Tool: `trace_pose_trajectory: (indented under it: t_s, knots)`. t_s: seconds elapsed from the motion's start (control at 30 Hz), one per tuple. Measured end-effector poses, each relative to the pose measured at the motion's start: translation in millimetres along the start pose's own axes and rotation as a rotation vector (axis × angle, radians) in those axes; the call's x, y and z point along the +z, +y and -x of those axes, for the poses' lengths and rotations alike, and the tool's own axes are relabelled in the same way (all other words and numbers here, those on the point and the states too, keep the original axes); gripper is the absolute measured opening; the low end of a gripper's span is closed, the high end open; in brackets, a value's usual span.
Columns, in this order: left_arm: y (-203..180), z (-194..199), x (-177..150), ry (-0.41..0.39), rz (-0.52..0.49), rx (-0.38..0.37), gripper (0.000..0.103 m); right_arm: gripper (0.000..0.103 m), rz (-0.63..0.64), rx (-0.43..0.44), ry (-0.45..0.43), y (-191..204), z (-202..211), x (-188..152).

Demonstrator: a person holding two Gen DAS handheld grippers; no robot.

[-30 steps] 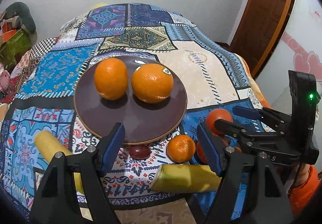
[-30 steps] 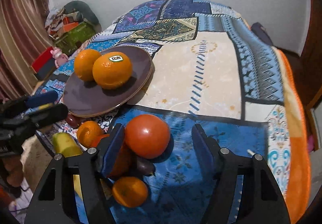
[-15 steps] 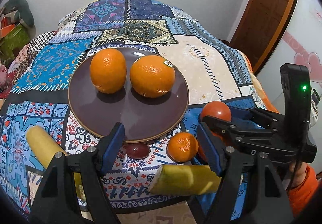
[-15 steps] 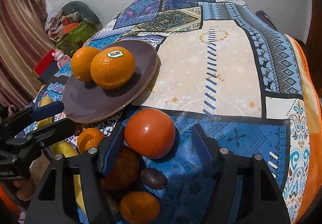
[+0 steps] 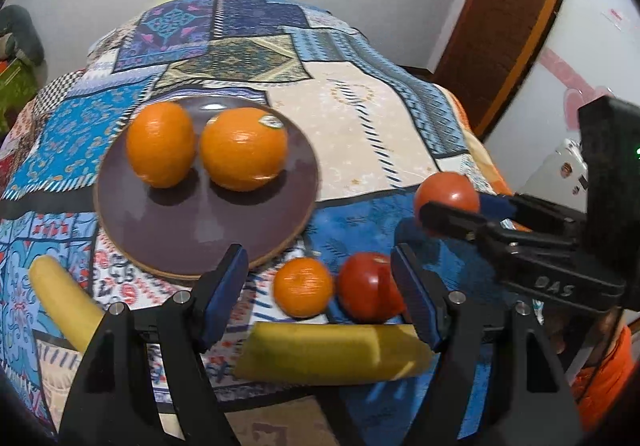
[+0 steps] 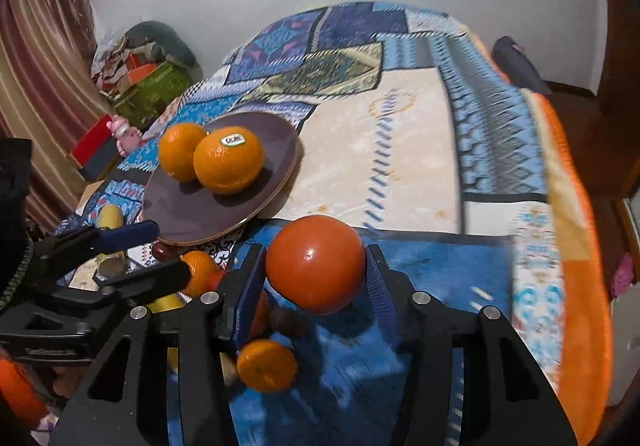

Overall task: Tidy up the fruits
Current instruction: 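Grasp a red tomato with the left tool while the right tool grasps another tomato, then lower the left tool's tomato onto the plate while the right tool places its tomato beside it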

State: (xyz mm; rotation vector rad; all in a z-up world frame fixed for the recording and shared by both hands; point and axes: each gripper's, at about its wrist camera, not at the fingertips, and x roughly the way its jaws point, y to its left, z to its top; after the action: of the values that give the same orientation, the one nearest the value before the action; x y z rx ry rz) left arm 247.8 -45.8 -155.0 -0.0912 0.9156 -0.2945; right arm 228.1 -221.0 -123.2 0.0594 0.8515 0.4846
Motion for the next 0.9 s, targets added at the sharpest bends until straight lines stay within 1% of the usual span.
trace_pose_trajectory:
  t_s: [0.07,0.1,0.13,0.2,0.27,0.33,0.4,0.57,0.6,0.67,0.77,0.87,0.9]
  knots:
    - [-9.5,-4.1,0.3,0.008,-0.016,-0.012,0.067,0.047,-0.003,-0.005,-0.012,-1.8,8.1,-2.0]
    - [-13.9,-7.1,0.4,0.019,-0.023,-0.022,0.062,0.047,-0.009,-0.003,-0.017,-3.4,11.4,-3.6]
    - [-17.7,-9.8,0.5,0.029,-0.028,-0.031,0.059,0.047,-0.018,0.003,-0.020,-5.2,14.9,-5.5]
    - [-24.1,-14.7,-0.1,0.045,-0.038,-0.043,0.059,0.047,-0.027,0.011,-0.025,-6.9,17.7,-8.0]
    - [-32.4,-18.1,-1.1,0.041,-0.069,-0.026,0.059,0.047,-0.031,0.016,-0.030,-8.0,19.1,-11.2]
    - [-37.6,-21.2,-2.1,0.053,-0.089,-0.032,0.059,0.047,-0.037,0.028,-0.032,-9.2,18.9,-13.8]
    - [-40.1,-24.0,-3.1,0.072,-0.093,-0.044,0.059,0.047,-0.044,0.040,-0.032,-9.9,17.5,-15.2]
    - [-40.7,-34.8,-2.3,0.103,-0.098,-0.030,0.059,0.047,-0.063,0.066,-0.035,-13.7,16.2,-18.9]
    - [-40.6,-37.1,-2.0,0.110,-0.099,-0.025,0.059,0.047,-0.064,0.069,-0.034,-14.4,15.9,-19.4]
    - [-42.4,-40.0,-2.0,0.112,-0.113,-0.005,0.056,0.047,-0.069,0.073,-0.036,-15.4,16.5,-21.3]
    - [-47.3,-41.5,-5.4,0.114,-0.152,0.028,0.055,0.047,-0.078,0.081,-0.037,-18.0,16.8,-22.5]
    - [-48.1,-40.5,-8.5,0.117,-0.166,0.039,0.054,0.047,-0.082,0.086,-0.037,-18.9,16.4,-23.7]
    - [-47.7,-40.5,-8.6,0.119,-0.166,0.039,0.051,0.047,-0.081,0.087,-0.037,-19.0,16.4,-23.7]
